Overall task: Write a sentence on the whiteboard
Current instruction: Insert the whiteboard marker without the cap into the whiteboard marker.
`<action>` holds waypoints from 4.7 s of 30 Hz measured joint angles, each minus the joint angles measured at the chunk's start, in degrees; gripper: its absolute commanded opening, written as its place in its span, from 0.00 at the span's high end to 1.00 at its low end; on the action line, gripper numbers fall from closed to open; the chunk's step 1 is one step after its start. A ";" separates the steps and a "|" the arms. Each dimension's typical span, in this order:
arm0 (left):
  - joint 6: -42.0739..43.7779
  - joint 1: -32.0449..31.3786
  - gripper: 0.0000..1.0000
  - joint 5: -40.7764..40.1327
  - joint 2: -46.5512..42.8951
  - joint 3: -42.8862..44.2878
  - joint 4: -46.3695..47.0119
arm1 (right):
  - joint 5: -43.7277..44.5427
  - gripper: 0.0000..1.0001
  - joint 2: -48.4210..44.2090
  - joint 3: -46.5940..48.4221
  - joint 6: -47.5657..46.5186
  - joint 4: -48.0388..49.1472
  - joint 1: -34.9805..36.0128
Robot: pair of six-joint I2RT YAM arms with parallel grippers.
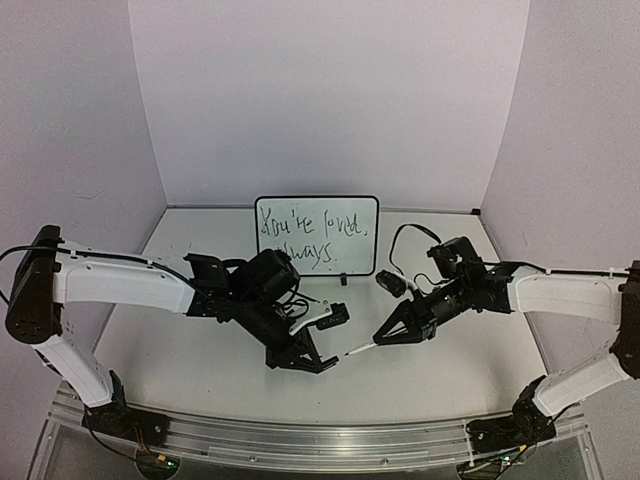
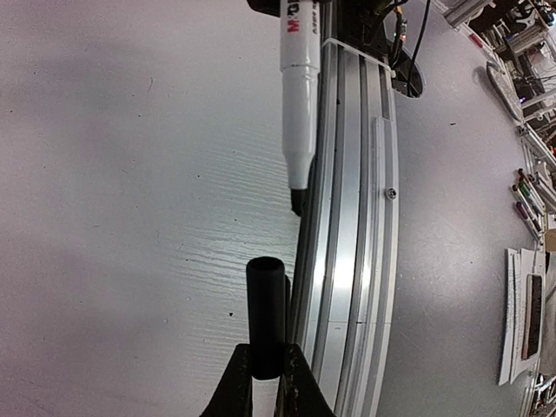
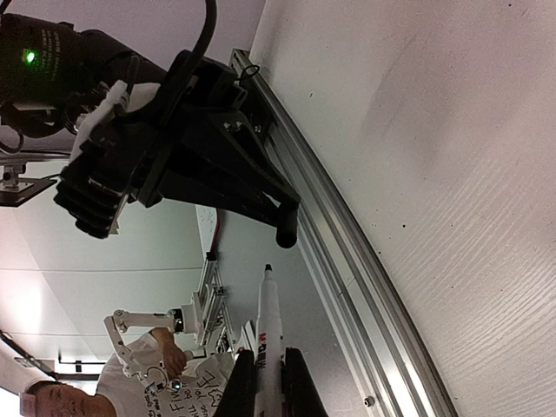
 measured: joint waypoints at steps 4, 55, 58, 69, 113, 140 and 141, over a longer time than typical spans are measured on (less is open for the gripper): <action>0.21 -0.53 1.00 0.64 0.26 0.08 -0.32 | -0.18 1.00 0.21 0.34 -0.39 0.05 0.00; 0.28 -1.11 1.00 1.97 1.86 0.72 -0.94 | -0.66 1.00 5.17 1.41 -2.13 0.02 2.91; 0.28 -1.11 1.00 1.96 1.86 0.73 -0.94 | -0.64 1.00 5.20 1.41 -2.20 0.00 2.91; 0.25 -1.11 1.00 1.97 1.86 0.72 -0.94 | -0.64 1.00 5.25 1.41 -2.72 0.00 2.91; 0.02 -1.11 1.00 1.91 1.62 0.55 -0.87 | -0.51 1.00 4.85 1.39 -2.77 0.04 2.19; 0.21 -1.11 1.00 1.94 1.58 0.65 -0.94 | -0.82 1.00 6.92 1.43 -3.47 0.13 2.98; 0.23 -1.11 1.00 1.95 1.58 0.68 -0.96 | -0.91 1.00 7.20 1.52 -3.53 0.16 3.01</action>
